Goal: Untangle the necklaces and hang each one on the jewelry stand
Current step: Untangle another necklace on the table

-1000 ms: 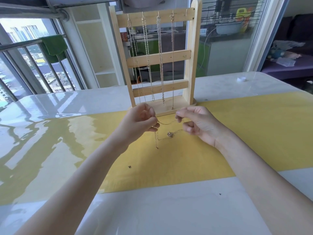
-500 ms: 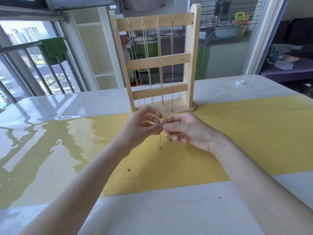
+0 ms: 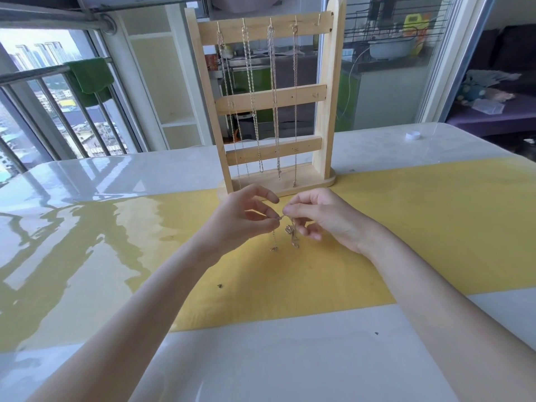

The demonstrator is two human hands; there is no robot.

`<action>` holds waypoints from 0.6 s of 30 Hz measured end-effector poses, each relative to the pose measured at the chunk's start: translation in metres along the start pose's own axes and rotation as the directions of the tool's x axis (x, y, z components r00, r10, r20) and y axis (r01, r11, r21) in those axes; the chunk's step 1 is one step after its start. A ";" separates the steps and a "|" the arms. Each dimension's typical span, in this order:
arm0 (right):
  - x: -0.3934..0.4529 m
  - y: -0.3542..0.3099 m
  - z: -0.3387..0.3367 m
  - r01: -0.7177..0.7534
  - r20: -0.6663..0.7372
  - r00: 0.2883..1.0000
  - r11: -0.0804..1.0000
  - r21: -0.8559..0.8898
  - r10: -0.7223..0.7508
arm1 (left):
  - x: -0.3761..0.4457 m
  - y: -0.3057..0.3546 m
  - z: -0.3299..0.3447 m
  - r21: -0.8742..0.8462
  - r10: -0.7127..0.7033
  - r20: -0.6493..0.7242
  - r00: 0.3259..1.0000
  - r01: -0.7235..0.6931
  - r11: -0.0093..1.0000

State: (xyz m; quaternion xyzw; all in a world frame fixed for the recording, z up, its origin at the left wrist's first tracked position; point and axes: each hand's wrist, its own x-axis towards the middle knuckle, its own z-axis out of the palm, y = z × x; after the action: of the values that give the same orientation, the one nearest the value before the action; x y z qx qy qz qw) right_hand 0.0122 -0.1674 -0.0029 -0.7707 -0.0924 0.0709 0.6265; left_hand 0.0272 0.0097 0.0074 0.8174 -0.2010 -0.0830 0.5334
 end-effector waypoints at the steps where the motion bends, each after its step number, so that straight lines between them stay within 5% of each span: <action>1: 0.001 0.000 0.000 0.001 -0.009 1.000 1.000 0.002 -0.001 | 0.000 0.000 -0.001 -0.005 0.000 0.000 1.000 0.000 1.000; 9: 0.003 0.001 0.000 0.012 -0.085 0.996 1.000 0.000 -0.012 | 0.000 0.000 -0.002 -0.029 0.065 -0.005 0.998 -0.065 0.997; 18: 0.002 -0.002 0.000 -0.011 -0.166 0.986 1.000 0.029 0.016 | 0.000 0.003 -0.004 0.330 0.231 -0.026 0.973 -0.209 0.920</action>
State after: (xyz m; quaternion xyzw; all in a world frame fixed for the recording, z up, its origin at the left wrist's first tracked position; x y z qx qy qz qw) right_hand 0.0142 -0.1660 -0.0008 -0.7657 -0.0336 0.0120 0.6422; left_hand 0.0278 0.0124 0.0119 0.8686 -0.2850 0.0382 0.4035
